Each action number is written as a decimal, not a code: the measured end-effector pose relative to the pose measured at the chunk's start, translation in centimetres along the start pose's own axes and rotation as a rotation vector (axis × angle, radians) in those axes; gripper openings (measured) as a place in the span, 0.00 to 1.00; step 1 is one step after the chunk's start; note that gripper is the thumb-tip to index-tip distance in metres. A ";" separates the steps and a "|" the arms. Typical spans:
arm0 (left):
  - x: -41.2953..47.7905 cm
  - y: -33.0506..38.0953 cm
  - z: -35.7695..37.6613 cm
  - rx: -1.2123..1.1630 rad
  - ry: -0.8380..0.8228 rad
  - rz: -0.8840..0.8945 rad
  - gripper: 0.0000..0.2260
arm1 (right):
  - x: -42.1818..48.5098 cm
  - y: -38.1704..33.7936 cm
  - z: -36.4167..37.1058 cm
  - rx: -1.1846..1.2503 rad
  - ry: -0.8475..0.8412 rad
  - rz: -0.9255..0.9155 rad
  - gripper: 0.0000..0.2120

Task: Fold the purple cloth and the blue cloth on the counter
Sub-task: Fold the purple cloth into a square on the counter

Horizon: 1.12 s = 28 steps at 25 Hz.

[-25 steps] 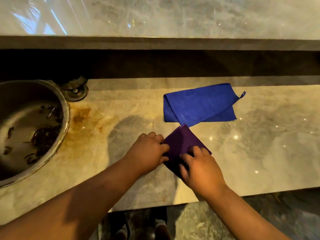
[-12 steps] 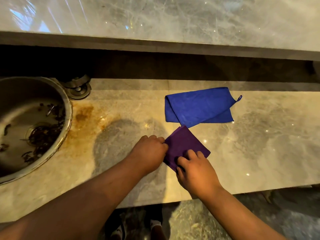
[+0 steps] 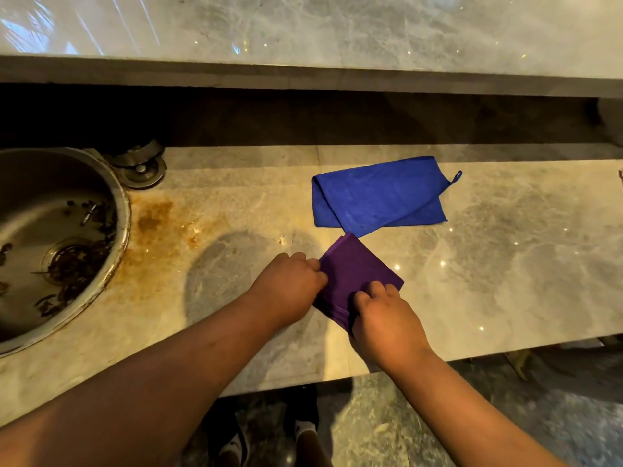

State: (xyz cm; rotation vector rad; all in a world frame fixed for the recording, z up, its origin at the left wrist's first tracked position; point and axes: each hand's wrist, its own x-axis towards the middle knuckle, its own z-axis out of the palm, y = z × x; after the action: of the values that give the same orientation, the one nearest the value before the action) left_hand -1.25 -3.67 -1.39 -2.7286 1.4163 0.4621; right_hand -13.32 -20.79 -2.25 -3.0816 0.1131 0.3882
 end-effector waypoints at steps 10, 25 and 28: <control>-1.5 0.4 -7.8 -0.714 0.110 -0.156 0.15 | 1.7 -0.1 -10.2 1.034 0.142 0.099 0.07; -12.1 -9.9 -9.5 -1.138 -0.009 -0.491 0.06 | 7.1 -11.0 -8.9 0.751 -0.255 -0.012 0.13; -15.3 -12.5 -8.0 -0.650 -0.161 -0.534 0.12 | 8.3 -11.9 -9.6 0.655 -0.331 -0.118 0.11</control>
State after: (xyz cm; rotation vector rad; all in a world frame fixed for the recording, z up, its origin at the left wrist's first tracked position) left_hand 2.56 14.47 9.10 -3.2603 0.4982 1.2288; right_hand -2.01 -9.87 5.23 -2.3364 0.0359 0.6857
